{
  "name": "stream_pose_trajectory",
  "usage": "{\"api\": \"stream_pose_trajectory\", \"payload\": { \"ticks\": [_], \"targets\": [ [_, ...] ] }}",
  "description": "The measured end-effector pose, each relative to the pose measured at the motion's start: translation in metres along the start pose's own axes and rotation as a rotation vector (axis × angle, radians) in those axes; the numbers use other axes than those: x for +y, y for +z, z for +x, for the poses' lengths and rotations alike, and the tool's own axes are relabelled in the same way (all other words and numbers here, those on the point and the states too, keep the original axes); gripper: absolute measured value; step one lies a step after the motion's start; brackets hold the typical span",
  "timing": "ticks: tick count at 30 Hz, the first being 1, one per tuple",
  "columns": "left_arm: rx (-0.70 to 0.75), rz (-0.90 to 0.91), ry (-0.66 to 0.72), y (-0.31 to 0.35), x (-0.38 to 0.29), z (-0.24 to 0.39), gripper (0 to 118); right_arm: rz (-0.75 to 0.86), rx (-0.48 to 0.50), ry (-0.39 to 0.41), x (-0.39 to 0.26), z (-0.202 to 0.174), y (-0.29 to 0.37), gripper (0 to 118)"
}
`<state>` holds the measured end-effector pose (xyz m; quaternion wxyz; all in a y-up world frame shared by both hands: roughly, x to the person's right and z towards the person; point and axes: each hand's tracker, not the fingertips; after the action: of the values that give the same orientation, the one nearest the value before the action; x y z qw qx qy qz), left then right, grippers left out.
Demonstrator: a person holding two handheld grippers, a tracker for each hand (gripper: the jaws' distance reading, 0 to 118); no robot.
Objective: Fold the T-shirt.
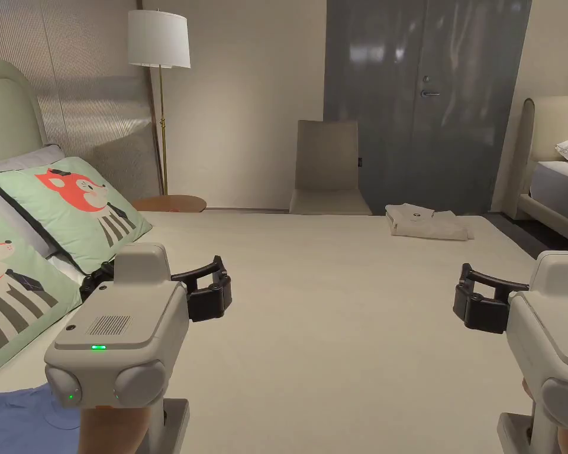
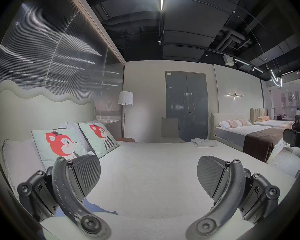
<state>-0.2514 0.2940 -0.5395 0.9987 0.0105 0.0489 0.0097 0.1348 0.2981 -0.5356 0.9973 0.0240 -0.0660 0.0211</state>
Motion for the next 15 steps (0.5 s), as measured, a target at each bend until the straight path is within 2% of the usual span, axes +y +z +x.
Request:
{"api": "stream_pose_trajectory", "payload": {
  "ticks": [15],
  "targets": [
    [-0.005,0.0,-0.003,0.0039,0.0007,0.004,111,0.0,0.007,0.001,0.0001,-0.0001,0.0025,118]
  ]
}}
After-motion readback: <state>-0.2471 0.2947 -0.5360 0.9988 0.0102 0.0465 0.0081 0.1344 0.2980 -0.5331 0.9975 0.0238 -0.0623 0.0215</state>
